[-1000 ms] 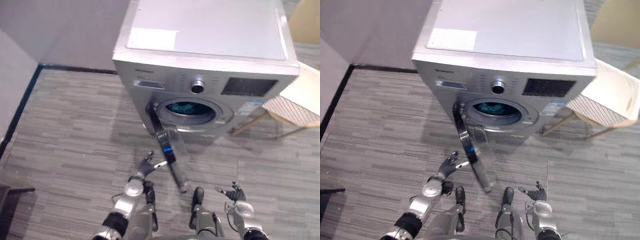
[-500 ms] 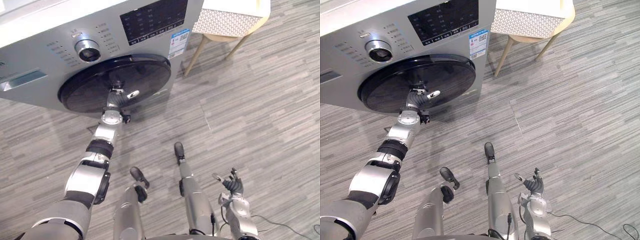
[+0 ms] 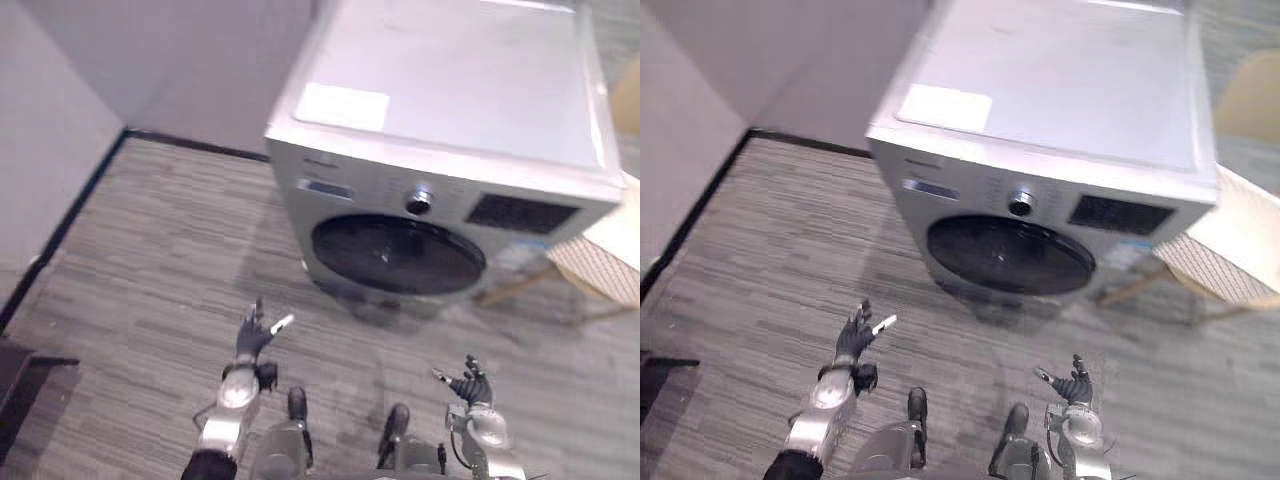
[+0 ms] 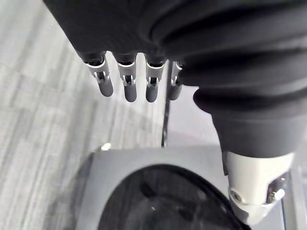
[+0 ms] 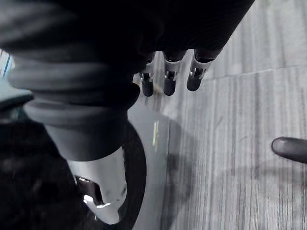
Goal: Pick up the laundry basket with both hands and put the clothes into the washing machine.
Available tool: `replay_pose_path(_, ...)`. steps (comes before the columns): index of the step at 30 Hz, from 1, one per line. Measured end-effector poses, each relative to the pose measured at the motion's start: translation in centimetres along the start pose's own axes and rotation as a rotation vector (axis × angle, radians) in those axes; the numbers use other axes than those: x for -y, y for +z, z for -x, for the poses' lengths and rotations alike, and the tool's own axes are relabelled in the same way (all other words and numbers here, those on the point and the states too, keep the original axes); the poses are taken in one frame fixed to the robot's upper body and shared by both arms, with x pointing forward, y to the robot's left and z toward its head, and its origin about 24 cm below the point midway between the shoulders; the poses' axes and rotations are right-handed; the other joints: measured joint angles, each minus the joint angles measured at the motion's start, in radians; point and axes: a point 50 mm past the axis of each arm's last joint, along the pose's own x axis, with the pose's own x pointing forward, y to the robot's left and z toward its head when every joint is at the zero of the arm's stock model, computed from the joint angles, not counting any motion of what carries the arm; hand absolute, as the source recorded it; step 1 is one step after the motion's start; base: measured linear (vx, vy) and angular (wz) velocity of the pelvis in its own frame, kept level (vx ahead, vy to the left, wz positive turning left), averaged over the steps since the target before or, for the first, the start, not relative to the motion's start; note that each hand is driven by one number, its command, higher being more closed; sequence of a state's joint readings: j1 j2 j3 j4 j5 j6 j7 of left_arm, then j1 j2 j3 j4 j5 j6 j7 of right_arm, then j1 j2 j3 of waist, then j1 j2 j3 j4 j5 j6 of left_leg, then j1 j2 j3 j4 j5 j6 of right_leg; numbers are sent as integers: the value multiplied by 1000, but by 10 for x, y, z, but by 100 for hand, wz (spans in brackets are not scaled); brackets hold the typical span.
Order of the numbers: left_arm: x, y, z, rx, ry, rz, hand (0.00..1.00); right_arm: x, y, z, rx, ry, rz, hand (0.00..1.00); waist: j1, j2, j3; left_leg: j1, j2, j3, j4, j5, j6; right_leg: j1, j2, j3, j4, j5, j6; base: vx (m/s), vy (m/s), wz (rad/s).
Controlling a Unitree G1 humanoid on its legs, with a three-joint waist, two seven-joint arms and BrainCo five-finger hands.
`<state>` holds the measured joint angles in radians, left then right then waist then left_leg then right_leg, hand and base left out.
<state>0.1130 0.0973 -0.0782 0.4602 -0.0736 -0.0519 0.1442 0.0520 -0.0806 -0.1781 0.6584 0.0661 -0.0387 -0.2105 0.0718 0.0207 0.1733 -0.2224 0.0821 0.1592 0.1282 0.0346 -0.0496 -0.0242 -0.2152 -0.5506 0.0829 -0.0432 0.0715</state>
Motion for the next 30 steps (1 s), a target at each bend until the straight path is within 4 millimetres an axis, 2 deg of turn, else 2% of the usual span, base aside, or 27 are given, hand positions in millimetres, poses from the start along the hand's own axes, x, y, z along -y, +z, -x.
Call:
replay_pose_path(1, -3, -8, 1, -30, 3, -5, 0, 0, 3, -2, 3, -5, -10, 0, 0, -2, -1, -12, 4, 61, 5, 3, 9, 9, -7, -28, -1, -1, 1, -62, 101, 75)
replay_pose_path(2, -6, -19, 2, -79, 22, -7, 0, 1, 8, -5, 14, -11, -14, 0, 0, 0, -2, -27, 24, 180, 18, -8, 33, 14, -12, -52, -2, -3, 6, -98, 138, 60)
replay_pose_path(3, -11, -32, 5, -138, 46, -16, 0, 2, 7, -7, 0, -14, -11, 0, 2, 1, -4, -27, 39, 250, 29, -26, 68, 20, -14, -57, 2, -5, 19, -96, 143, 32)
replay_pose_path(6, -34, -70, 19, -308, 128, -30, 0, -6, -1, -7, -51, -1, -16, 0, 3, -34, -24, -27, 5, 246, 28, -46, 82, 23, -36, -54, -1, -6, 40, -17, 135, 7)
replay_pose_path(7, -37, -75, 22, -328, 139, -24, 0, -7, -3, -7, -60, 0, -9, 0, 3, -37, -26, -27, 1, 245, 30, -53, 86, 25, -42, -55, 3, -8, 44, 21, 143, 18)
replay_pose_path(9, -43, -87, 30, -383, 168, -10, 0, -7, -9, -6, -84, 1, 19, 0, 7, -45, -30, -27, -24, 254, 69, -104, 96, 33, -77, -70, 39, -46, 75, 50, 184, 29)
replay_pose_path(10, -51, -91, 34, -399, 201, 0, 0, -6, -18, -4, -121, 9, 41, 0, -2, -68, -32, -33, -24, 266, 186, -173, 113, 34, -145, -75, 131, -97, 89, 97, 199, 43)
replay_pose_path(11, -54, -94, 37, -409, 211, -1, 0, -5, -21, -3, -133, 11, 50, 0, 2, -54, -39, -34, -14, 262, 235, -216, 114, 42, -153, -75, 184, -114, 90, 129, 173, 46)
replay_pose_path(12, -57, -98, 40, -426, 220, -4, 0, -4, -25, -2, -149, 14, 57, 0, 2, -58, -38, -44, -17, 245, 268, -248, 116, 40, -176, -66, 247, -138, 81, 98, 88, 35)
replay_pose_path(13, -59, -103, 44, -445, 229, -3, 0, -5, -29, -1, -167, 23, 73, 0, 0, -61, -46, -38, -31, 219, 296, -278, 121, -5, -222, -15, 403, -132, 10, 135, 135, 55)
replay_pose_path(14, -60, -103, 44, -446, 237, -5, 0, -7, -30, 0, -170, 32, 85, 0, -5, -59, -47, -27, -38, 194, 295, -287, 133, -65, -236, 65, 537, -77, -77, 210, 187, 87)
replay_pose_path(15, -61, -100, 42, -435, 248, -8, 0, -11, -34, 2, -182, 47, 90, 0, -9, -49, -43, -5, -48, 141, 284, -288, 134, -146, -216, 195, 680, -56, -85, 184, 140, 93)
replay_pose_path(16, -62, -98, 40, -428, 251, -7, 0, -13, -36, 2, -189, 55, 87, 0, -14, -46, -39, -1, -52, 112, 280, -289, 137, -173, -185, 240, 720, -90, -46, 265, 99, 121)
replay_pose_path(17, -62, -94, 36, -415, 255, 1, 0, -16, -37, 4, -196, 69, 80, 0, -16, -63, -39, 17, -71, 57, 257, -285, 149, -212, -123, 300, 753, -151, -14, 264, 44, 133)
replay_pose_path(18, -63, -92, 34, -407, 263, 16, 0, -18, -35, 3, -187, 72, 75, 0, -18, -72, -39, 39, -100, 2, 231, -273, 150, -251, -64, 347, 738, -197, -17, 320, 46, 141)
replay_pose_path(20, -56, -89, 30, -397, 263, 45, 0, -17, -28, 1, -162, 69, 72, 0, -35, -68, -37, 63, -144, -86, 211, -274, 148, -315, -1, 406, 655, -221, 6, 294, 1, 160)
replay_pose_path(22, -47, -84, 25, -382, 271, 98, 0, -16, -28, 0, -165, 63, 67, 0, -36, -64, -35, 94, -190, -181, 195, -275, 148, -375, 54, 521, 550, -215, 15, 329, -60, 184)
replay_pose_path(24, -40, -79, 20, -367, 278, 144, 0, -16, -31, 2, -171, 66, 68, 0, -48, -54, -31, 138, -225, -332, 191, -285, 132, -387, 108, 678, 410, -174, 54, 412, -203, 216)
replay_pose_path(25, -40, -78, 19, -366, 282, 145, 0, -16, -30, 2, -169, 68, 68, 0, -49, -60, -35, 150, -233, -370, 196, -294, 124, -384, 107, 701, 385, -153, 50, 394, -278, 215)
replay_pose_path(26, -40, -78, 19, -363, 287, 148, 0, -18, -29, 2, -165, 76, 71, 0, -53, -69, -45, 157, -238, -419, 225, -323, 97, -373, 97, 691, 367, -57, 34, 427, -325, 196)
replay_pose_path(27, -37, -79, 19, -370, 299, 178, 0, -18, -27, 1, -153, 81, 80, 0, -52, -28, -48, 146, -198, -424, 283, -335, 65, -344, 94, 602, 374, -47, 28, 501, -366, 182)
replay_pose_path(28, -34, -80, 19, -372, 300, 197, 0, -18, -22, -1, -139, 83, 82, 0, -51, -15, -49, 125, -181, -405, 315, -325, 47, -326, 96, 568, 359, -53, 14, 471, -340, 142)
replay_pose_path(29, -28, -81, 20, -380, 305, 230, 0, -22, -12, -5, -109, 91, 82, 0, -46, 0, -46, 92, -132, -323, 383, -301, 5, -282, 107, 511, 329, -52, -10, 276, -212, 89)
replay_pose_path(30, -26, -83, 22, -387, 308, 246, 0, -24, -8, -7, -97, 97, 84, 0, -45, 7, -46, 76, -105, -271, 425, -286, -17, -253, 114, 486, 309, -53, -20, 331, -287, 93)
